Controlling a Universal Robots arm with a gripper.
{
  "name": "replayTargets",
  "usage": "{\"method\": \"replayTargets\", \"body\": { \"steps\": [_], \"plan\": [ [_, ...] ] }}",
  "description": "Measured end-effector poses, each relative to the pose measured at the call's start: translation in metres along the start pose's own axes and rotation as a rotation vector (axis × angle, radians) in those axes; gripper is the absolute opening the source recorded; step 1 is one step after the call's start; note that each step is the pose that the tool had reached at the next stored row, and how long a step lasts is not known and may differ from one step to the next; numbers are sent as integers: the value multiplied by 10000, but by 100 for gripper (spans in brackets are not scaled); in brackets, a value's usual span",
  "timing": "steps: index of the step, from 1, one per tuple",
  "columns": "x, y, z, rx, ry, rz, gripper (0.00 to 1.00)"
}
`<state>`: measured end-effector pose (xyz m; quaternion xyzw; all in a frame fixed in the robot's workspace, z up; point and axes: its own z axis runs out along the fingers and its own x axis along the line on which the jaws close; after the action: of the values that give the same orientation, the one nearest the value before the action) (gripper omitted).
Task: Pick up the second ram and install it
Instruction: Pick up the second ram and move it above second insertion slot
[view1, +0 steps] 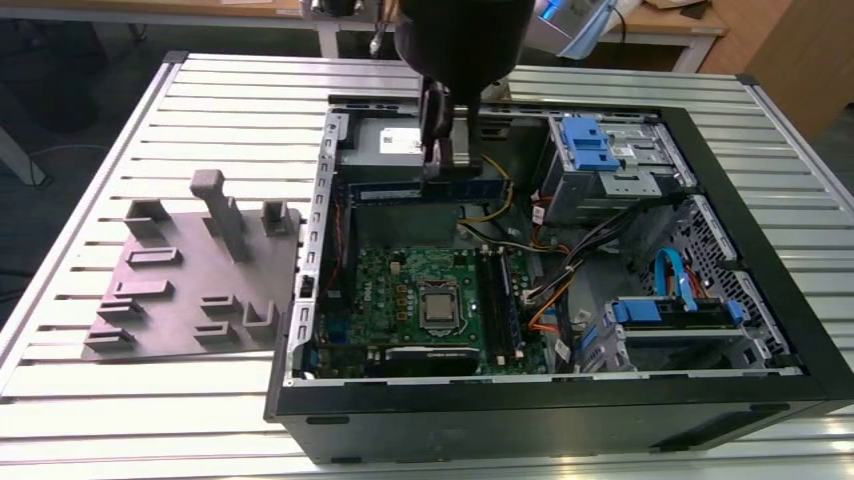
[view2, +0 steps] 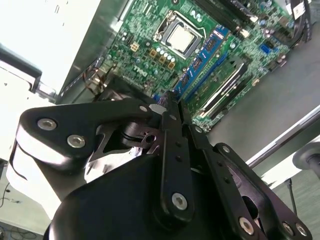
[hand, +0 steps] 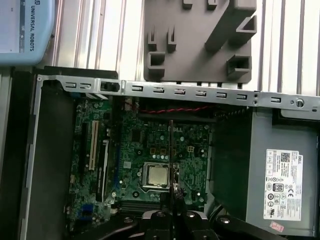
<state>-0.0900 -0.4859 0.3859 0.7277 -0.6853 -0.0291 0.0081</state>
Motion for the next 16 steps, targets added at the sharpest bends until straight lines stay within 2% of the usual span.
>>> {"method": "replayTargets", "body": {
  "steps": [7,16],
  "plan": [
    [8,-126,27,-14,0,0,14],
    [20,-282,100,-46,-2,1,14]
  ]
}}
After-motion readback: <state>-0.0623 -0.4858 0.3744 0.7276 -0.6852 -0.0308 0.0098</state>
